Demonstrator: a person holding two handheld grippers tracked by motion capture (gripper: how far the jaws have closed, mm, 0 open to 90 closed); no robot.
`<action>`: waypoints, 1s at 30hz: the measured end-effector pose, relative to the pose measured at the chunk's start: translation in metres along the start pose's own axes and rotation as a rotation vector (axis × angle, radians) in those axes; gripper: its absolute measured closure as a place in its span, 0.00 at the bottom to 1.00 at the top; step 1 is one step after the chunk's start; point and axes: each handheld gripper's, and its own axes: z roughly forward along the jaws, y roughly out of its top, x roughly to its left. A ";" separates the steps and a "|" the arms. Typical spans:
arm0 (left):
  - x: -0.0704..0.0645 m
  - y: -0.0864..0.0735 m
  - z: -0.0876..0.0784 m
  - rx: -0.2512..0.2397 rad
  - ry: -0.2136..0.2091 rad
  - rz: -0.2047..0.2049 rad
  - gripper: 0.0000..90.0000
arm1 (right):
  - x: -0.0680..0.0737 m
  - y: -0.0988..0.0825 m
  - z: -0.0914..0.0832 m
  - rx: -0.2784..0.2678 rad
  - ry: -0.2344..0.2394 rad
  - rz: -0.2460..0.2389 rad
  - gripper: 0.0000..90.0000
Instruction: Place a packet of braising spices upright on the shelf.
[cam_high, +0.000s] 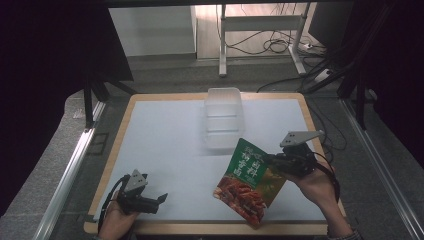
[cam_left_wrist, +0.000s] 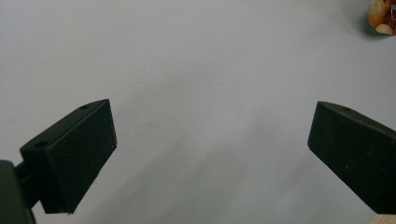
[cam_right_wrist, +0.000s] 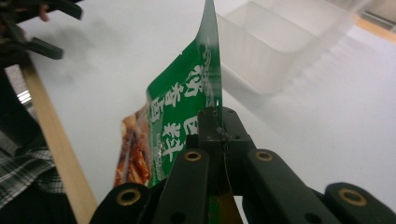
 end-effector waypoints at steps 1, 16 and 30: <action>0.000 0.000 0.000 0.001 0.000 0.001 0.01 | 0.002 0.003 -0.001 -0.004 0.007 -0.007 0.98; -0.002 0.000 0.000 0.009 0.006 0.018 0.00 | 0.026 0.037 -0.002 -0.038 0.053 -0.096 0.99; 0.000 0.000 0.000 0.001 0.008 0.006 0.00 | 0.019 0.074 0.014 -0.090 0.017 -0.124 0.99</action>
